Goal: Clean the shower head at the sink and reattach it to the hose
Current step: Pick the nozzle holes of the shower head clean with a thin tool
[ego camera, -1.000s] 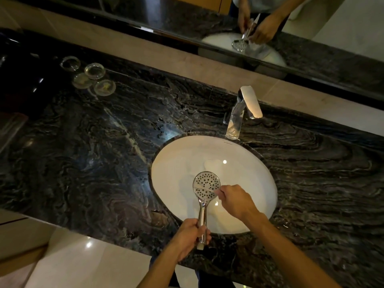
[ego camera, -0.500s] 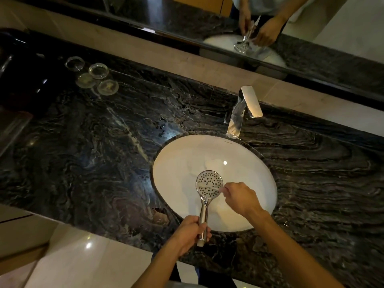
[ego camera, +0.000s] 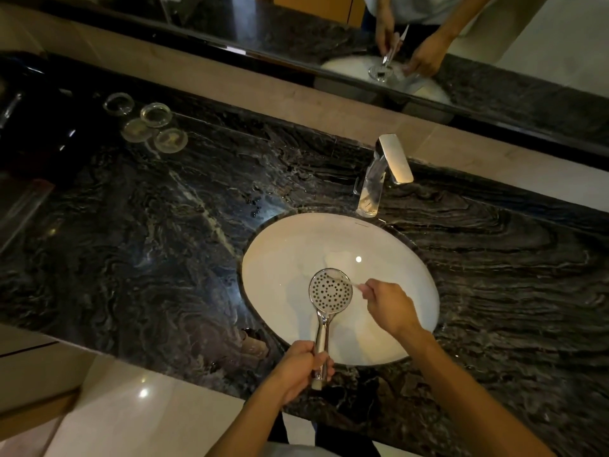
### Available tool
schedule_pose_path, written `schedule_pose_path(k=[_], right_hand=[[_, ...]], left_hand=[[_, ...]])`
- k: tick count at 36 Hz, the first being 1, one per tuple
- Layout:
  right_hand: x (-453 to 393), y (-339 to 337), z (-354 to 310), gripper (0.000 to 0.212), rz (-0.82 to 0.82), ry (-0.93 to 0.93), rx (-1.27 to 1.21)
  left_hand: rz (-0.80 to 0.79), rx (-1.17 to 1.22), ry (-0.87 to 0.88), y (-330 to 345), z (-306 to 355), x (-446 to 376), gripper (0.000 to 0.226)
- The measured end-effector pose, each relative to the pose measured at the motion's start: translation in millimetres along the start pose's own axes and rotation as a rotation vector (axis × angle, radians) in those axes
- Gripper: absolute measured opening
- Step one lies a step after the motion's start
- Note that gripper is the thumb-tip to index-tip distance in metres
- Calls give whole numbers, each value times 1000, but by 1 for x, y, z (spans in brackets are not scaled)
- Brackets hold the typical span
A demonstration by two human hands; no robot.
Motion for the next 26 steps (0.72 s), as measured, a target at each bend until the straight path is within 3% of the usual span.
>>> schedule_pose_path(k=[3, 9, 17, 23, 26], right_hand=[[-3, 1, -1, 40, 28, 10, -32], [21, 39, 5, 36, -148, -16, -83], [-3, 17, 12, 36, 27, 56, -151], [14, 54, 13, 31, -153, -11, -175], [18, 57, 18, 29, -141, -22, -177]], left_hand=[[-3, 0, 0, -2, -2, 1, 13], [-1, 23, -11, -1, -1, 2, 14], [-3, -18, -13, -2, 0, 2, 19], [1, 8, -35, -2, -1, 2, 13], [-7, 11, -25, -1, 3, 2, 13]])
Point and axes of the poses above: each hand's wrist, its own x-axis away from the middle knuckle, its own y-axis out of the palm, z = x × y, the point moved 10 cm from there along -x, towards the middle knuckle, and after that the axes turned 6 degrees about z, right-handed, at the moved point
